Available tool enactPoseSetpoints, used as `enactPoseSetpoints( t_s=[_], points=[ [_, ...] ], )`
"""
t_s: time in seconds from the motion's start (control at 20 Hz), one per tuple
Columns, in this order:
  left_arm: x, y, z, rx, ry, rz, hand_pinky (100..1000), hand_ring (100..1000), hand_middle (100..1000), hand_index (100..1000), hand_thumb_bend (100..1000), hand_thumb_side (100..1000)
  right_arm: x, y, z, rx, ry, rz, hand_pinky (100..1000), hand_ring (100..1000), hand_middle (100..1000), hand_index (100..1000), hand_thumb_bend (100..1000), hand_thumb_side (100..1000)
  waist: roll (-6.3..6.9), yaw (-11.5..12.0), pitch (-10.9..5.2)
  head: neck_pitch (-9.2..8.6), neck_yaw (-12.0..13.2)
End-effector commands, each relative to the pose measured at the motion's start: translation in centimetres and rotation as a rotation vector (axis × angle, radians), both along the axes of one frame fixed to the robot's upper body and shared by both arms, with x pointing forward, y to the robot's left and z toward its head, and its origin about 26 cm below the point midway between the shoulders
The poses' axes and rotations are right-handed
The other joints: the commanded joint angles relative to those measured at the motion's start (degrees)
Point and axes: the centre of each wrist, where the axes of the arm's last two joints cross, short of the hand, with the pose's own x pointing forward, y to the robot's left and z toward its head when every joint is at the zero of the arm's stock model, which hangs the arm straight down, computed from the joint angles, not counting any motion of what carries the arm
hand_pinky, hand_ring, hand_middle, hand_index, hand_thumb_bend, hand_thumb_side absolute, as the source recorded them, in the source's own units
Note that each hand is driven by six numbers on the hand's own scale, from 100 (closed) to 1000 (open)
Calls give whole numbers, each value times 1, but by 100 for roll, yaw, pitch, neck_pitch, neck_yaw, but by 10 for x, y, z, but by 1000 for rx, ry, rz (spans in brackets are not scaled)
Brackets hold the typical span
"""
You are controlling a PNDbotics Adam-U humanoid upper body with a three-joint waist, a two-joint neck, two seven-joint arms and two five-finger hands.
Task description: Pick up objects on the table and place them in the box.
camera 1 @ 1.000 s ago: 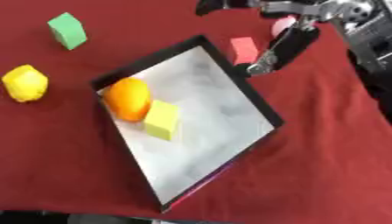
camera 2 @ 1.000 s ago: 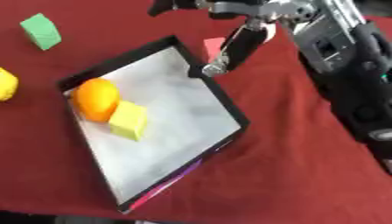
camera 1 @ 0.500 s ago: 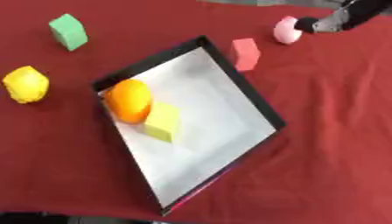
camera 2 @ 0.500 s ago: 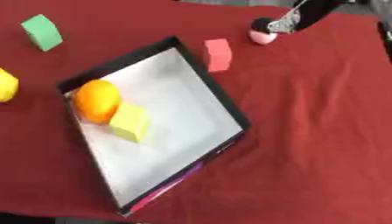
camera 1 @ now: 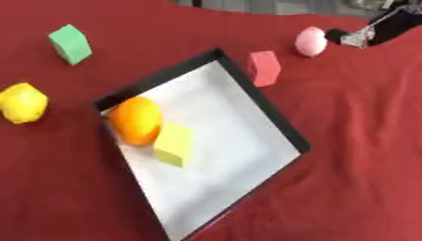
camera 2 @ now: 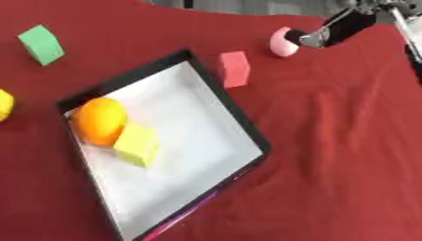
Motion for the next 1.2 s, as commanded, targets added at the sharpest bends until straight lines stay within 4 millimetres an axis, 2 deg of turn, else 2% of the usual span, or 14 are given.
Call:
enactPoseSetpoints(
  t_s=[0.05, 0.6, 0.95, 1.2],
  points=[
    [-3, 0, 13, 26, -35, -6, 662, 842, 700, 764, 307, 653, -4, -8, 17, -109, -2, 27, 931, 912, 875, 954, 238, 182, 27, 17, -99, -112, -64],
    [-2, -4, 17, 25, -50, -23, 662, 844, 703, 763, 309, 651, 19, 9, 5, -165, 89, 74, 943, 917, 874, 959, 176, 162, -5, 114, -67, -26, -190],
    [-2, -5, 18, 27, -52, -27, 661, 846, 704, 763, 310, 649, 22, 10, -2, -210, 152, 130, 957, 918, 873, 959, 171, 251, -16, 126, -64, 145, -176],
    [-2, -6, 19, 26, -54, -29, 661, 847, 704, 763, 309, 649, 24, 21, -11, -266, 165, 189, 964, 922, 878, 964, 105, 322, -18, 149, -47, 189, -179]
  ],
)
